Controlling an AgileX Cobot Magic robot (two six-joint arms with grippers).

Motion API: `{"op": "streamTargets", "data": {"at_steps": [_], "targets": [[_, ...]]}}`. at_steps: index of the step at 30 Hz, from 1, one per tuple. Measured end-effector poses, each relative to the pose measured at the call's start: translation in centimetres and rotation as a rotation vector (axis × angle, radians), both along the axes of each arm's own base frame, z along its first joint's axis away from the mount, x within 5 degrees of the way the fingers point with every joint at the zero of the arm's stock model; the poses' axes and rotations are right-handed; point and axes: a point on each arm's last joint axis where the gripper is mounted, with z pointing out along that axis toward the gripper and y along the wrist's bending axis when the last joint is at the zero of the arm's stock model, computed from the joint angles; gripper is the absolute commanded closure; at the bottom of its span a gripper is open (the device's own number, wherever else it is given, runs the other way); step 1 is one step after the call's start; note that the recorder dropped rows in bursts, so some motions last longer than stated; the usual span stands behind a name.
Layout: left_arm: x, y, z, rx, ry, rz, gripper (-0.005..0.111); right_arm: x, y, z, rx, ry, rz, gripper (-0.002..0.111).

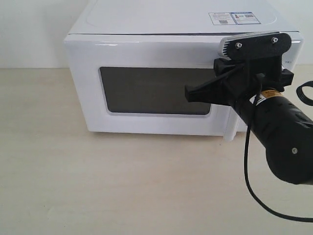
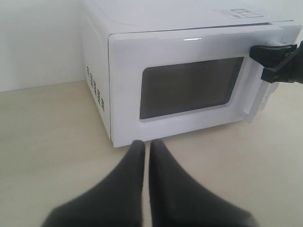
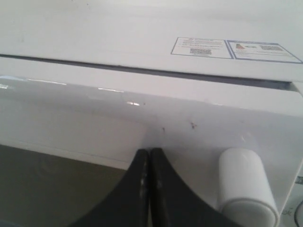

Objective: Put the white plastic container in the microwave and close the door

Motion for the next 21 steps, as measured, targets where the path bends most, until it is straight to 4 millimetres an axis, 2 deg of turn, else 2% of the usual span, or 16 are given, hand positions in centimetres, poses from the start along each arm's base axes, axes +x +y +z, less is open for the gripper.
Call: {"op": "streamTargets", "data": {"at_steps": [12,16,21], "targets": [[0.0,0.0,0.0,0.006,-0.001,0.003,0.102,0.1,0.1,0.1,0.009,0.001,0.002,0.109],[0.0,0.0,0.0,0.006,-0.001,0.003,0.102,1.3,0.4,0.3,0.019,0.013,-0.017,0.109],[0.0,0.0,0.0,0.006,-0.001,0.003,0.102,1.5,0.7,0.1,0.008,0.038,-0.002,0.109]]}}
